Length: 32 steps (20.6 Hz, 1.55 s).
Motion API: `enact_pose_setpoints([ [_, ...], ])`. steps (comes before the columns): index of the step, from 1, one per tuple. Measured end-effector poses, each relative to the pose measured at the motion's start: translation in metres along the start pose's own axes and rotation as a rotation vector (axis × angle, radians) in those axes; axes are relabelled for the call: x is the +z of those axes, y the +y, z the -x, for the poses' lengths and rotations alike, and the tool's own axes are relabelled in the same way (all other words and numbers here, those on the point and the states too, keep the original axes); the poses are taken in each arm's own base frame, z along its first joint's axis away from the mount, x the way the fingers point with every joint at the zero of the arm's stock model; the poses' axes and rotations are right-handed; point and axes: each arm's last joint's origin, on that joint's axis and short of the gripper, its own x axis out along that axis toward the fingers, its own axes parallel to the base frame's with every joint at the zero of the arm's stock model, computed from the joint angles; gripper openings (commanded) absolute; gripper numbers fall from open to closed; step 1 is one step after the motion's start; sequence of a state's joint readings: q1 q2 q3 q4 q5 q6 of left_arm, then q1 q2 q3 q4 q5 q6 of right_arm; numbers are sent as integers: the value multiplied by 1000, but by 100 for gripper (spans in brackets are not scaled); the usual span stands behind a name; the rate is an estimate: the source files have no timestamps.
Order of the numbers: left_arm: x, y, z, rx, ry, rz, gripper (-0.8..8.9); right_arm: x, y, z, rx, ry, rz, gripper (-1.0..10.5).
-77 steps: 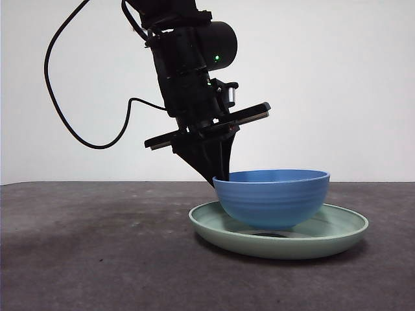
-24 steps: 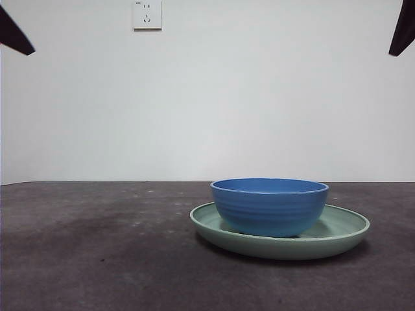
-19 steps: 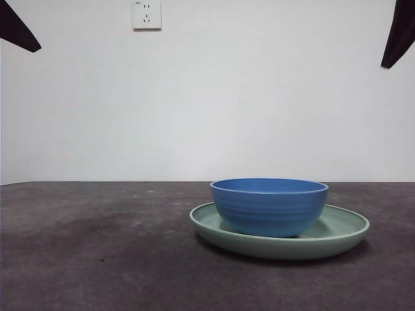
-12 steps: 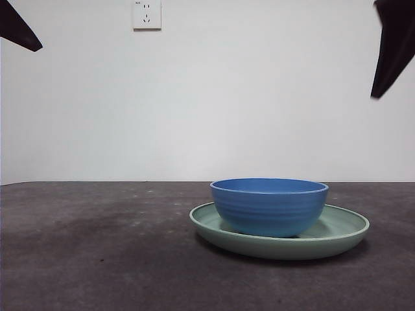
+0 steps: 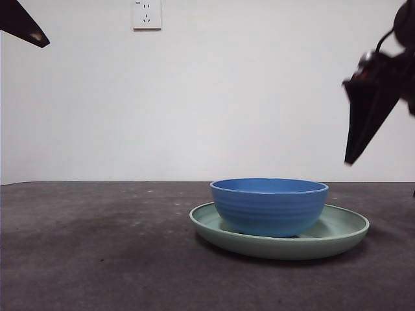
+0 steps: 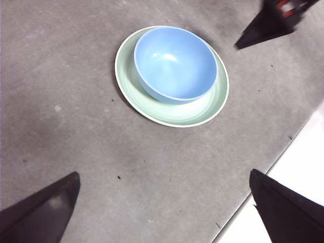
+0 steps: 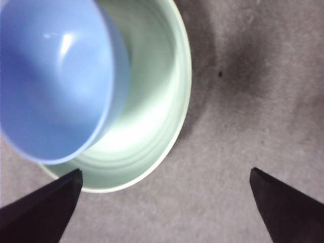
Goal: Pick up the blue bowl, put it on the green plate, put it on desk
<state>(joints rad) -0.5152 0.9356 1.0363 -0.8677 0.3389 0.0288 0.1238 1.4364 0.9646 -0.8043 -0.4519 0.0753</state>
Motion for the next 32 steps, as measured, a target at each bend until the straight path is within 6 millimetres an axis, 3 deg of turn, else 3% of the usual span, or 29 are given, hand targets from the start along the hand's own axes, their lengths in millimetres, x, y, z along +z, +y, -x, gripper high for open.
enact_pose_setpoints([
  [8,1,0,0,0,-6,-3,596,14,-13,-33,0,26,-5,417],
  [12,1,0,0,0,-10,-4,596,20,-16,-40,1,-1,9,318],
  [23,1,0,0,0,-11,-4,596,29,-20,-52,25,-42,27,197],
  [32,1,0,0,0,-11,-5,596,31,-21,-68,75,-17,18,190],
])
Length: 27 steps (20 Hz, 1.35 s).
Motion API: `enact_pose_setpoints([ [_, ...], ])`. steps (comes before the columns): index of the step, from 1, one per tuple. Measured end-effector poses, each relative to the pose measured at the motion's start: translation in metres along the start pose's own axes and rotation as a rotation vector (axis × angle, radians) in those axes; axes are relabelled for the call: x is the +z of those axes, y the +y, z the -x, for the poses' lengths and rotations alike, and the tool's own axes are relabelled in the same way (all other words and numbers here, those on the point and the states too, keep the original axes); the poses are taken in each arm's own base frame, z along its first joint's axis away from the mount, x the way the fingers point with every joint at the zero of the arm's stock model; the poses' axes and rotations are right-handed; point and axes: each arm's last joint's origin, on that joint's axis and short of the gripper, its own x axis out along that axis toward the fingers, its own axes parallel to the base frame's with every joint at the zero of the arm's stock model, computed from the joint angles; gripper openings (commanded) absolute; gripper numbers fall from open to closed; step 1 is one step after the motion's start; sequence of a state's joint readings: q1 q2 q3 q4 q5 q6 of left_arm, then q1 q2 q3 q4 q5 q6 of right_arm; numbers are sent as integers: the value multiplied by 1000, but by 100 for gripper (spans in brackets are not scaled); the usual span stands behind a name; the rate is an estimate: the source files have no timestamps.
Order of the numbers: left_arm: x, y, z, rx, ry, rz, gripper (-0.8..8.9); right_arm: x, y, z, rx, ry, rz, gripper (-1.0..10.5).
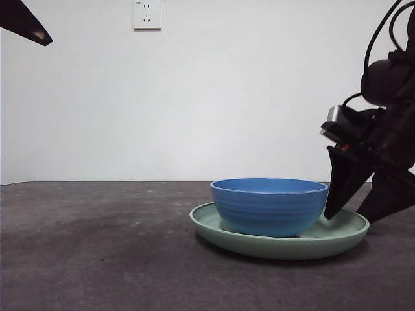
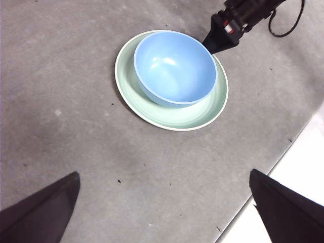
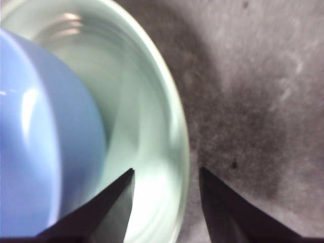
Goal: Pick up the blue bowl, put it on the green plate, put it on desk
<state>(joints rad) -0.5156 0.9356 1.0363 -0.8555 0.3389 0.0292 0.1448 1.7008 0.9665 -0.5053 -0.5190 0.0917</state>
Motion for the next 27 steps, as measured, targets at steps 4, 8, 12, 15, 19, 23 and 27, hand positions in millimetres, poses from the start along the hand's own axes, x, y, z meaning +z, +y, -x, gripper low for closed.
enact_pose_setpoints([
  [4,0,0,0,0,0,0,595,0,-2,-3,-37,5,-13,10],
  [8,0,0,0,0,0,1,595,2,-3,-2,-40,-3,-20,10],
  [12,0,0,0,0,0,0,595,2,-6,0,-6,-5,-48,10],
  [15,0,0,0,0,0,0,595,2,-7,2,30,-3,-72,10],
  [19,0,0,0,0,0,1,595,6,-4,4,51,-9,-72,10],
  [23,0,0,0,0,0,1,595,14,6,7,107,-19,-77,10],
  [27,0,0,0,0,1,1,595,21,28,4,141,-17,-51,10],
])
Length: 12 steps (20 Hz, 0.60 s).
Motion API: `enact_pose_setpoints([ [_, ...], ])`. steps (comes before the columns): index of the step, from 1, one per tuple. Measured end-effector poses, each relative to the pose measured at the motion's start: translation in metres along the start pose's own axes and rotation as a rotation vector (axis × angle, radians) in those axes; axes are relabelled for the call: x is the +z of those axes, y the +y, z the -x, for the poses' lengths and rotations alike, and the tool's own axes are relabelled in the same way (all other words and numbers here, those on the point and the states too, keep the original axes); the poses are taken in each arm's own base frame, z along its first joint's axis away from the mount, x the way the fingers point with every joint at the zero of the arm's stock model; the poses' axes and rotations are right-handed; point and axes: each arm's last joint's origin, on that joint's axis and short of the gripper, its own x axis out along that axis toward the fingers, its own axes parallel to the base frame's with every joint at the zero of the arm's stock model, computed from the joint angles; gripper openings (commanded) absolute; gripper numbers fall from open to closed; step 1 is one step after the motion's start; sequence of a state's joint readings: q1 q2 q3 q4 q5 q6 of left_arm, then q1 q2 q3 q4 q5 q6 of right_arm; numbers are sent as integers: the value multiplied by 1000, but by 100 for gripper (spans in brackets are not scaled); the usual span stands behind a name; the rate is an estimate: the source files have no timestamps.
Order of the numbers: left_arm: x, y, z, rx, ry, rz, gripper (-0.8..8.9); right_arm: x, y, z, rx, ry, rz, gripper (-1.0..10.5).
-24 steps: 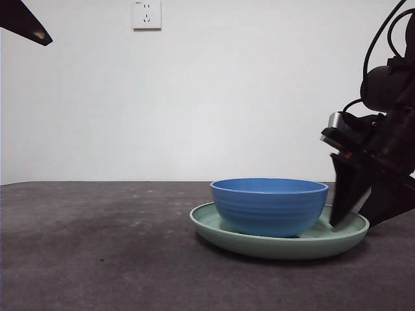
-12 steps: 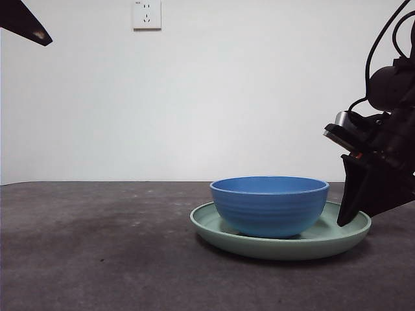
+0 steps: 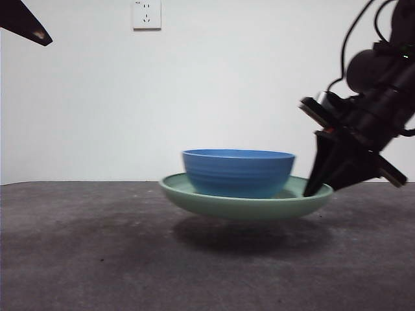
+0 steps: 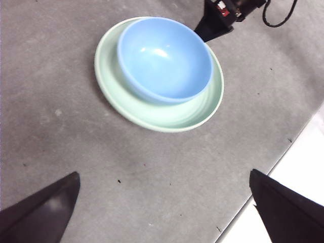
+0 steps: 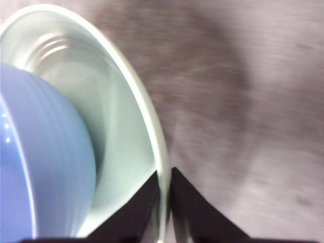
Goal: Pick up the blue bowl, put it on the green plate, put it on desk
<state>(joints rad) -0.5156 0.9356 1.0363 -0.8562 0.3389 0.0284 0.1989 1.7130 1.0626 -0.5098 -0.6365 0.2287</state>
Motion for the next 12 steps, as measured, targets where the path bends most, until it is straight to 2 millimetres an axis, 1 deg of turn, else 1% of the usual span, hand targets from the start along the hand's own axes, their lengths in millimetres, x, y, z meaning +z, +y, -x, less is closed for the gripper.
enact_pose_setpoints([
  [4,0,0,0,0,0,0,595,-4,27,-18,28,22,38,10],
  [6,0,0,0,0,0,0,595,-7,39,-27,5,18,64,10],
  [9,0,-1,0,-5,1,-4,595,-11,50,-39,4,24,81,10],
  [12,0,-3,-1,-14,4,-12,595,-13,53,-54,10,49,75,10],
])
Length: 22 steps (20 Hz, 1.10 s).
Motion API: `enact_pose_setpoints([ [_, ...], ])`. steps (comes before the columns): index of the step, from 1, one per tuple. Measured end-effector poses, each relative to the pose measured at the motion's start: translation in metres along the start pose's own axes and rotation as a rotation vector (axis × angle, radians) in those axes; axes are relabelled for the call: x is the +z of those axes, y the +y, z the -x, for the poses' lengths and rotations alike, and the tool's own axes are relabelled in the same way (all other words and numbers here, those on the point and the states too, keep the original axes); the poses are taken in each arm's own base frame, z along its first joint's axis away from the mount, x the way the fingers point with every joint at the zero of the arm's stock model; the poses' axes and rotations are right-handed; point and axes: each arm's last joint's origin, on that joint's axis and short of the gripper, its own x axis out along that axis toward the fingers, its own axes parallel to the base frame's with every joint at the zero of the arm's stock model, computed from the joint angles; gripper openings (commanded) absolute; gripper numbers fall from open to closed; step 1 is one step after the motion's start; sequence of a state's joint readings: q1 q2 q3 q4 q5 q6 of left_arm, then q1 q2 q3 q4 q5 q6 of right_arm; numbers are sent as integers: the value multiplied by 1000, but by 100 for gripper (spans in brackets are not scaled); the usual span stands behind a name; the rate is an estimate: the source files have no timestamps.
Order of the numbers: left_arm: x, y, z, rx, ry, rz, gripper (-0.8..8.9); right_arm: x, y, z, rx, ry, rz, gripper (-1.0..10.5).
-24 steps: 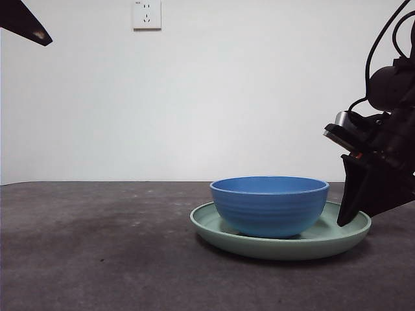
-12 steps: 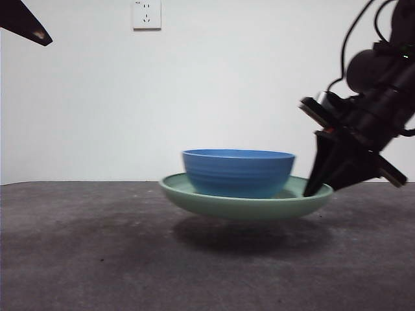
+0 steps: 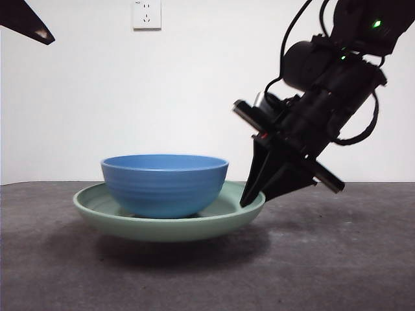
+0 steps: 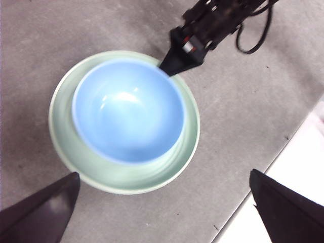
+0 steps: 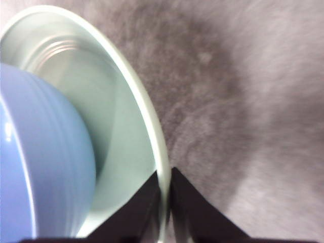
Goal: Pick up the blue bowl, put it on the green plate, put it on desk
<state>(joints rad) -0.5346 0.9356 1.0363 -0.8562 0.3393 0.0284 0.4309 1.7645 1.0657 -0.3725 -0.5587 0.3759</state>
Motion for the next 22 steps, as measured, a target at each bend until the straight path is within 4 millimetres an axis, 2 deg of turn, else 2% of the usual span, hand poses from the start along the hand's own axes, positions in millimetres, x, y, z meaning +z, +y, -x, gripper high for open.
enact_pose_setpoints([
  [3,0,-2,-1,-8,2,-7,595,-2,-8,-15,-28,37,-30,10],
  [8,0,-3,-1,-12,5,-10,595,-1,-10,-17,-33,32,-37,28],
  [11,0,-3,-1,-15,6,-12,595,-1,-10,-17,-29,28,-34,204],
  [14,0,-4,-1,-19,7,-17,595,1,-11,-15,-24,22,-40,289],
  [18,0,-6,-2,-29,10,-25,595,9,-16,3,-68,-21,-68,379],
  [22,0,-9,-2,-39,13,-34,595,16,-6,47,-82,-114,-71,433],
])
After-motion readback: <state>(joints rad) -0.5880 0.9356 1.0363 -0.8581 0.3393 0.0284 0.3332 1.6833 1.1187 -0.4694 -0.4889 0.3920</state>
